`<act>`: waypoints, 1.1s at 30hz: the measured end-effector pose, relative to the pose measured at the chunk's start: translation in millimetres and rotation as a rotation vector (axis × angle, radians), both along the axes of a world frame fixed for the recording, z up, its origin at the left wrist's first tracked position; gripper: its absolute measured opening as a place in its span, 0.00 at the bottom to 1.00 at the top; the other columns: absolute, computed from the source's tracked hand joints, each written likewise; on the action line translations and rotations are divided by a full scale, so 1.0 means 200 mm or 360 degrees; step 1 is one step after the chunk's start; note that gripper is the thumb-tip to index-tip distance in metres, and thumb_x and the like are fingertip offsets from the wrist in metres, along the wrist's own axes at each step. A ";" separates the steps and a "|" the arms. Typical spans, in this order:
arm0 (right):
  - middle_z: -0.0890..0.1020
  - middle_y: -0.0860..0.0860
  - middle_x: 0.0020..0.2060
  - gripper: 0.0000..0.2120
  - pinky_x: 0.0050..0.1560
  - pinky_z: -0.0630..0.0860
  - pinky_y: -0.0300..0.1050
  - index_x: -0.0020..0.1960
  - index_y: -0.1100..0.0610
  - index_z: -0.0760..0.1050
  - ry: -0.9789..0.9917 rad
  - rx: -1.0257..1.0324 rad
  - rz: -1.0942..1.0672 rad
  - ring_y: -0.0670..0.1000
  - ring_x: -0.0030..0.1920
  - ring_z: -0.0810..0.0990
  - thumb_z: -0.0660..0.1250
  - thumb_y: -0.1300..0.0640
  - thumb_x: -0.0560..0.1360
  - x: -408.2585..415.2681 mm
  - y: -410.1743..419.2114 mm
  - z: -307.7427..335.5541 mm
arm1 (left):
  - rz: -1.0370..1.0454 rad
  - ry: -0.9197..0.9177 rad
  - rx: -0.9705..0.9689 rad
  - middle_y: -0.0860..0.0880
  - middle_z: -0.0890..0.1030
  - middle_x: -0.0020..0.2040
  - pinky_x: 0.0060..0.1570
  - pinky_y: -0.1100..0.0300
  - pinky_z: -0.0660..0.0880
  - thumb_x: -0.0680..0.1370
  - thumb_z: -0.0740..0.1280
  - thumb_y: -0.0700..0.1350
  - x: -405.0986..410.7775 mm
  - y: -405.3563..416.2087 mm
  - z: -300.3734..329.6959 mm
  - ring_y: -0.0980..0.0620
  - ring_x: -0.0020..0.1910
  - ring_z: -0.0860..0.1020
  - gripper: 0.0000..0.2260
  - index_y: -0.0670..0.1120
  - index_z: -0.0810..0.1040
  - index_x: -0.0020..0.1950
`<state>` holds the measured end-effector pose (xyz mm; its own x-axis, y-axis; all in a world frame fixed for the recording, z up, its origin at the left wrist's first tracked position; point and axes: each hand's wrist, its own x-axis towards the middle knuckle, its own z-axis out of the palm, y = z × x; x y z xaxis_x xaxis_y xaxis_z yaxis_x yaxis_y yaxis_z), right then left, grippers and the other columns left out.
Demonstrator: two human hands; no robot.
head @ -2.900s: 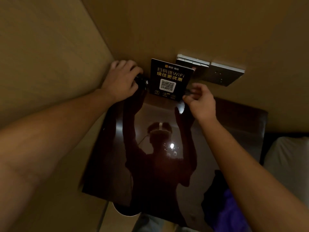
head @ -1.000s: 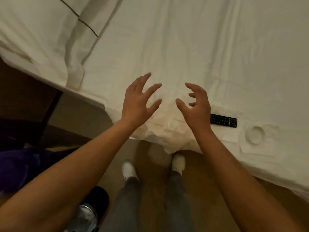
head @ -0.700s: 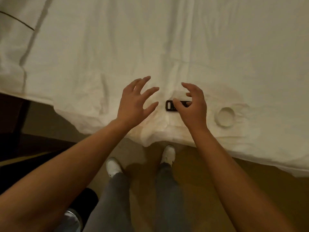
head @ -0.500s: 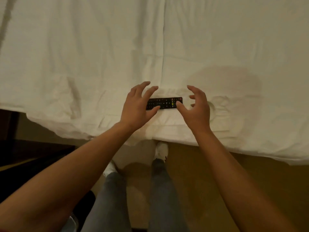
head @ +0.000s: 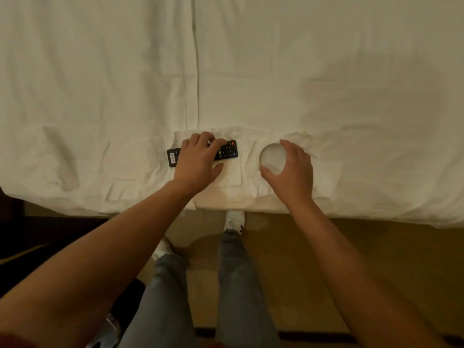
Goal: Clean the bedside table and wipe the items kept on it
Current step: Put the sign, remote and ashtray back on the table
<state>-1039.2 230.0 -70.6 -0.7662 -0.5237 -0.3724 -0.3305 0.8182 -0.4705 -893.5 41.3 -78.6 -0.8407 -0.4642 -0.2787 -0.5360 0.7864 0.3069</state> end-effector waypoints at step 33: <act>0.70 0.54 0.66 0.45 0.48 0.70 0.47 0.72 0.52 0.64 0.0230 -0.0104 0.0234 0.59 0.63 0.75 0.77 0.39 0.61 0.70 -0.81 0.34 | 0.0238 0.0323 -0.0043 0.39 0.77 0.63 0.58 0.42 0.73 0.78 0.72 0.43 0.84 -0.62 0.40 0.37 0.60 0.75 0.24 0.44 0.74 0.74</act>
<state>-898.8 67.5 -1.8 -0.7226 -0.6533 -0.2261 -0.5120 0.7255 -0.4600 -725.5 -83.3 2.3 -0.7995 -0.5928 -0.0972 -0.5767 0.7122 0.4003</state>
